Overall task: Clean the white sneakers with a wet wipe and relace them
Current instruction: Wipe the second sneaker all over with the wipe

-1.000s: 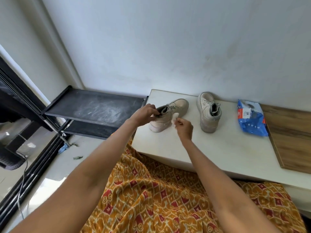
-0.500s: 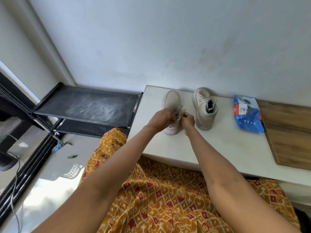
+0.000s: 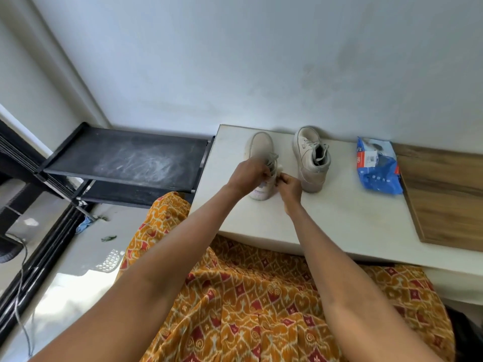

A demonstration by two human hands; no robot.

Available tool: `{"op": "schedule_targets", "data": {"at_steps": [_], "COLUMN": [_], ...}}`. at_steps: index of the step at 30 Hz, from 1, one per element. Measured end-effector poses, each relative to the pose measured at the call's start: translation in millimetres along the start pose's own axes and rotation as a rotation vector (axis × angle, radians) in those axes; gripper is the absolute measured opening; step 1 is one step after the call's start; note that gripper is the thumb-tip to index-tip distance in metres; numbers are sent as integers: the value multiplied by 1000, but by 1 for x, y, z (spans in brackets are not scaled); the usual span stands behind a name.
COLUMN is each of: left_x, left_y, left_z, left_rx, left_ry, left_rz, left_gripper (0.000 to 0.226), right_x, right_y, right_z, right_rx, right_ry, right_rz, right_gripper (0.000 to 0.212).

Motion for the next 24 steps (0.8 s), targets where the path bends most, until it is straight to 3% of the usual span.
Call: {"op": "schedule_targets", "data": {"at_steps": [7, 12, 18, 24], "left_x": [1, 4, -2, 7], "left_y": [15, 43, 40, 19], "left_z": [0, 5, 10, 11], "left_rx": [39, 2, 138, -76], "left_ry": [52, 77, 74, 52], "left_rz": [-7, 48, -86, -41], "left_gripper": [20, 20, 13, 16], "right_x": [6, 14, 50, 64], "right_y": [-2, -10, -23, -21], "right_z": [-51, -68, -59, -40], "right_rx": [42, 115, 57, -49], "right_ry": [146, 66, 203, 289], "right_rz": [-112, -272, -206, -158], "right_gripper": [16, 17, 18, 25]}}
Point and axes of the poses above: each hand's wrist, its own z-axis towards the middle knuckle, its own x-axis out of the back of the hand, y = z × x, the point moved 7 cm from there along z, towards the middle knuckle, and after that the axes turned 9 degrees about -y, right-handed, at the moved point
